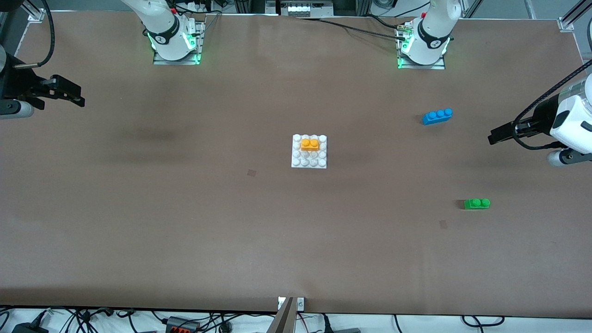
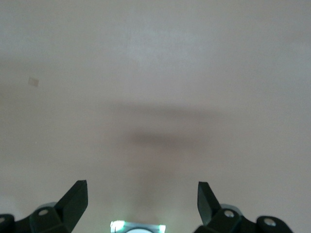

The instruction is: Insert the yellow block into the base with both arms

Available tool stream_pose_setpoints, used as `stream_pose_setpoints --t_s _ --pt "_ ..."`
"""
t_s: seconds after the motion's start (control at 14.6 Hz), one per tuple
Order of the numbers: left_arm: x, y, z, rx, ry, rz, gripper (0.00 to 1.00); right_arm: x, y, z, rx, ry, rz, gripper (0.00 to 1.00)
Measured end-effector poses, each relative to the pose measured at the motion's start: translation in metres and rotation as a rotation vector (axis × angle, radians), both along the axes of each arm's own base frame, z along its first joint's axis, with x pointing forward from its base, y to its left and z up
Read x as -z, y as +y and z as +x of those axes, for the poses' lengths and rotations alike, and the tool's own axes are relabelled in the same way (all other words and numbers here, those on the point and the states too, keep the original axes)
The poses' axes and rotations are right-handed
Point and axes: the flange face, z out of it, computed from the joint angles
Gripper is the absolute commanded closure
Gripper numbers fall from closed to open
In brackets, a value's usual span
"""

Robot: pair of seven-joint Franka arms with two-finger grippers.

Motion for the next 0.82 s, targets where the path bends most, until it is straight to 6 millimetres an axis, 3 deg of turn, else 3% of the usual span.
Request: stream_pose_setpoints --t_s 0.82 --pt "0.001 -0.004 -0.001 0.009 0.007 0.004 0.00 0.005 0.002 0.023 -0.003 -0.105 -0.003 0.00"
